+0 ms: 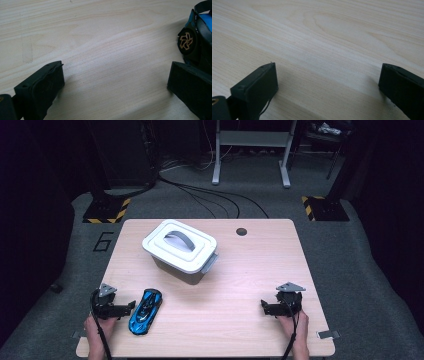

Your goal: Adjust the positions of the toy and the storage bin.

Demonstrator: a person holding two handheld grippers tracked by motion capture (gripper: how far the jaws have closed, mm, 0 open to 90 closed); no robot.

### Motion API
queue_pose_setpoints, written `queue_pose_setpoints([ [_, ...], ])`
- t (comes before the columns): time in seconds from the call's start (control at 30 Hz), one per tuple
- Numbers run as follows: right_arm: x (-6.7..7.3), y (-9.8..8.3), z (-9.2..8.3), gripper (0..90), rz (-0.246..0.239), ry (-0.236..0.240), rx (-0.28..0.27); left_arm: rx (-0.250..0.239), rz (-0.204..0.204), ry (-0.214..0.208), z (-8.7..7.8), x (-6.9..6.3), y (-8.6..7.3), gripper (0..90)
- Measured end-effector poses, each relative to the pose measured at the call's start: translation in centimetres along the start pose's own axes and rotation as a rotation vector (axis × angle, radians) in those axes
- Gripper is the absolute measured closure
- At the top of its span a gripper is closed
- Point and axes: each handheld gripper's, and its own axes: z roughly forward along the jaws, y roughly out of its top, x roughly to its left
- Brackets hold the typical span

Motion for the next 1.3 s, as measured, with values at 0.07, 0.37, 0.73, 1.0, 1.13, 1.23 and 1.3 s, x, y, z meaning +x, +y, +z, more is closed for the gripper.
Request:
queue_pose_setpoints([
  [0.07,0.0,0.0,0.0,1.5,0.000,0.000,0.000,0.003,0.000,0.000,0.0,0.0,0.0,0.6],
  [0.37,0.0,0.0,0.0,1.4,0.000,0.000,0.003,0.005,-0.002,0.000,0.0,0.0,0.0,0.5],
  [0.73,0.2,0.2,0.0,0.0,0.017,-0.008,0.012,0.006,-0.002,0.001,0.0,0.0,0.0,0.6],
  [1.0,0.3,0.6,-1.0,0.0,0.044,0.038,-0.003,0.005,0.000,0.002,0.0,0.0,0.0,0.6],
  [1.13,0.7,1.4,-1.5,0.0,0.032,0.051,-0.015,0.005,0.000,0.002,0.0,0.0,0.0,0.6],
  [1.23,1.0,1.9,-1.8,0.0,0.022,0.056,-0.021,0.004,-0.001,0.002,0.0,0.0,0.0,0.6],
  [1.3,1.6,2.6,-2.1,0.0,0.006,0.070,-0.031,0.008,0.001,0.001,-0.1,0.0,0.0,0.6],
])
